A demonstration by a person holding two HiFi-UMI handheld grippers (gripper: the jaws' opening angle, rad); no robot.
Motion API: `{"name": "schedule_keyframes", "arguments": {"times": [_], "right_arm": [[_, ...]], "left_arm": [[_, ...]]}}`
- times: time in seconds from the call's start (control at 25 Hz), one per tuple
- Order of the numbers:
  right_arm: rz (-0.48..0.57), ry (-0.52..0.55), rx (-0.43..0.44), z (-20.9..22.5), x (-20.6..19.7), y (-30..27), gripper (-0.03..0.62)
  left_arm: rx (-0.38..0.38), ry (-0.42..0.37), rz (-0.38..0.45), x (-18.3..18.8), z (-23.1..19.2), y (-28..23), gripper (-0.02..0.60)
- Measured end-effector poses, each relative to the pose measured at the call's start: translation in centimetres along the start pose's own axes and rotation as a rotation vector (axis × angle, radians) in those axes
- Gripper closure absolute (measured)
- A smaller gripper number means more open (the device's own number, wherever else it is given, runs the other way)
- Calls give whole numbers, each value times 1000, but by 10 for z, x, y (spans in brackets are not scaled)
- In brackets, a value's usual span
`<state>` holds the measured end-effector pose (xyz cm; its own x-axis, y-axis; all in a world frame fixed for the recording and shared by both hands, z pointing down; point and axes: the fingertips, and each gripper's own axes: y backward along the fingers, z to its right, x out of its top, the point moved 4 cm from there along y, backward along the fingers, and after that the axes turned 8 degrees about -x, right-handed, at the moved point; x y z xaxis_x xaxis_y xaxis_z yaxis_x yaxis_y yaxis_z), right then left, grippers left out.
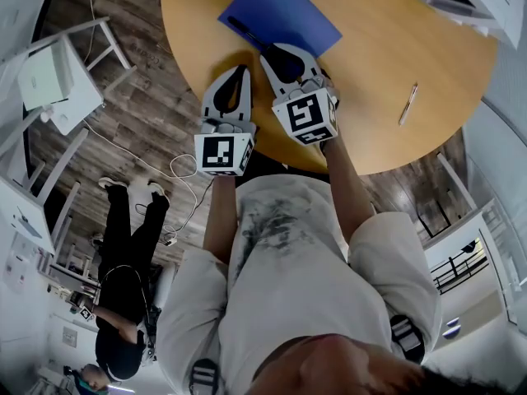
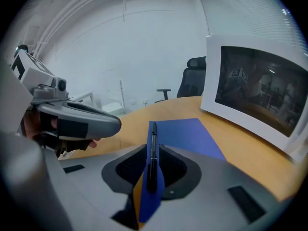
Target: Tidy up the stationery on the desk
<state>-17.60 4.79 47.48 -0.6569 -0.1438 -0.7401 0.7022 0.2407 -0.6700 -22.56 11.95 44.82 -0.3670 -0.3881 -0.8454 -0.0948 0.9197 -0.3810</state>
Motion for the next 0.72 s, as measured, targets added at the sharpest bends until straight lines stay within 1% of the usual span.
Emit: {"name": "schedule_keyframes", "arguments": {"times": [0.32,0.44,0.6,0.72], "right_arm": [[-57,-4,-12,1,-12,-10,467],[-62,-6,-18,2,-14,-11,490],[-59,-13,-26,3,-13,-10,493],[-62,-37,-41,7,-13,-6,493]], "left_arm": [[11,3,-5,-1,-5,6,572],[9,0,-5,-1,-4,6,572],[4,-4,-7,-2,-1,6,572],[-5,-8,-7,-1,3,5,572]]}}
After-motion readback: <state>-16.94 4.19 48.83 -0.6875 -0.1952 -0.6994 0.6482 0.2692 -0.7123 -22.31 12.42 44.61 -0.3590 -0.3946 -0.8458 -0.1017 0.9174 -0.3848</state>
